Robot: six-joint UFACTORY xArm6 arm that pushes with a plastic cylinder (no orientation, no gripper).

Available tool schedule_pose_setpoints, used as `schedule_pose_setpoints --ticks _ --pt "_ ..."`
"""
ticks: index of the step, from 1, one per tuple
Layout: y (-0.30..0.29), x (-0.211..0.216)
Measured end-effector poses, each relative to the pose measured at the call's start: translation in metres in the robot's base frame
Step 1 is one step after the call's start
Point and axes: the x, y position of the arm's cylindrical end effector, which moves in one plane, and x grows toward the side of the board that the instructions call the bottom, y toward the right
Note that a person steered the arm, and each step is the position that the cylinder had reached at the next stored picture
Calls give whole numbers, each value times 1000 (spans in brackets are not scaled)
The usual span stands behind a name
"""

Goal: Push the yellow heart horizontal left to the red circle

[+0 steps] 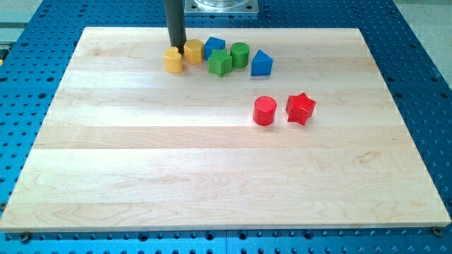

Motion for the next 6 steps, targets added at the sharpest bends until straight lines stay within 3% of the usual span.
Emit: schedule_pose_setpoints --ticks 1,2,3,4,5,6 --pt "-16 98" --pt "-44 74" --pt "-91 81" --pt "-74 109" --pt "-3 128" --pt "-82 134"
